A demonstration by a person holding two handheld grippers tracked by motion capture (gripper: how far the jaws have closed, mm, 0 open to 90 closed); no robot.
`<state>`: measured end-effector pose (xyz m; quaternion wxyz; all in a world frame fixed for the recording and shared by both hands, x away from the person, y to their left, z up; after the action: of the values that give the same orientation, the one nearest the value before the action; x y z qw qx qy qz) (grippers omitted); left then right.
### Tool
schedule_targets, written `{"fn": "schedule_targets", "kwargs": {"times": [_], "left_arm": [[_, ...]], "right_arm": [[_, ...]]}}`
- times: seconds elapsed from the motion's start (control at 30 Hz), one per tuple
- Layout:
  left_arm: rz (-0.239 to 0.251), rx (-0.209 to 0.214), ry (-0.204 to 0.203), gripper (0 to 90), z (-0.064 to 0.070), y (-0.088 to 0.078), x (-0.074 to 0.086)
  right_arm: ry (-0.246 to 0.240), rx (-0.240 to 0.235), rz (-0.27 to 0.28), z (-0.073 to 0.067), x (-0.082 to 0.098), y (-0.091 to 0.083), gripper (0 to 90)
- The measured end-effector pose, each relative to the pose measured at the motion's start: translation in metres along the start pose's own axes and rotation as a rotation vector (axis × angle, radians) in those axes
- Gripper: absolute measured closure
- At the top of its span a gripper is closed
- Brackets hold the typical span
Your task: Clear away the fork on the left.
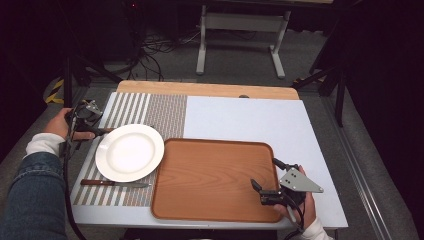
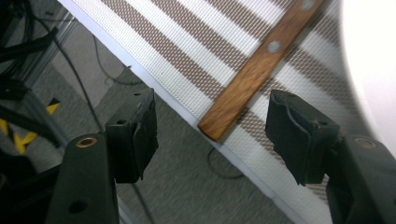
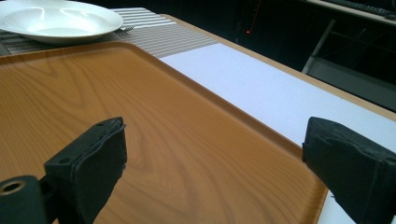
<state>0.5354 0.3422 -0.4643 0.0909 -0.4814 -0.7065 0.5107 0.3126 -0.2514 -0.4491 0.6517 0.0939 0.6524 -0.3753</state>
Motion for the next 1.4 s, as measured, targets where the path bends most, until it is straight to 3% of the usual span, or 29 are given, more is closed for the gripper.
{"fn": "schedule_targets", "kwargs": {"times": [0.03,0.2,0.37,0.6,0.8,0.93,1.03,1.13,1.3,1.4], "left_arm": [[0.000,0.020,0.009,35.7,0.000,0.001,-0.002],[-0.019,0.041,0.053,36.5,0.002,0.008,-0.011],[-0.062,0.042,0.125,37.6,0.006,0.012,-0.018],[-0.049,0.073,0.143,39.6,0.010,0.014,-0.029],[-0.064,0.098,0.143,43.9,0.010,0.015,-0.032],[-0.041,0.165,0.121,57.3,0.010,0.015,-0.029],[-0.027,0.183,0.098,63.2,0.010,0.015,-0.026],[-0.021,0.203,0.108,71.8,0.011,0.014,-0.025],[0.008,0.204,0.082,75.7,0.012,0.013,-0.021],[0.009,0.184,0.090,75.8,0.014,0.012,-0.021]], "right_arm": [[0.003,-0.001,-0.003,0.000,0.000,0.000,7.1],[0.039,-0.041,0.004,0.003,0.002,-0.002,7.5],[0.070,-0.060,0.005,0.004,0.005,-0.005,7.6],[0.095,-0.081,0.002,0.004,0.008,-0.007,7.7],[0.104,-0.098,-0.008,0.004,0.010,-0.006,7.6],[0.117,-0.107,-0.020,0.005,0.011,-0.005,7.6],[0.128,-0.117,-0.027,0.006,0.012,-0.004,7.6],[0.135,-0.122,-0.037,0.006,0.013,-0.003,7.5],[0.148,-0.131,-0.041,0.008,0.014,-0.002,7.3],[0.158,-0.131,-0.031,0.010,0.014,-0.004,7.4]]}}
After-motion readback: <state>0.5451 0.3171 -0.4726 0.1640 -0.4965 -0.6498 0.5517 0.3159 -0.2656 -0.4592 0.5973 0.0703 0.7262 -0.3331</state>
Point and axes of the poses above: each handheld gripper's, and its own axes: y roughly forward along the jaws, x roughly out of its underside, z roughly to its right, the point moved 3 cm from there along y, roughly forward along the jaws, and after that the axes turned 14 degrees about -x, right-handed, at the moved point
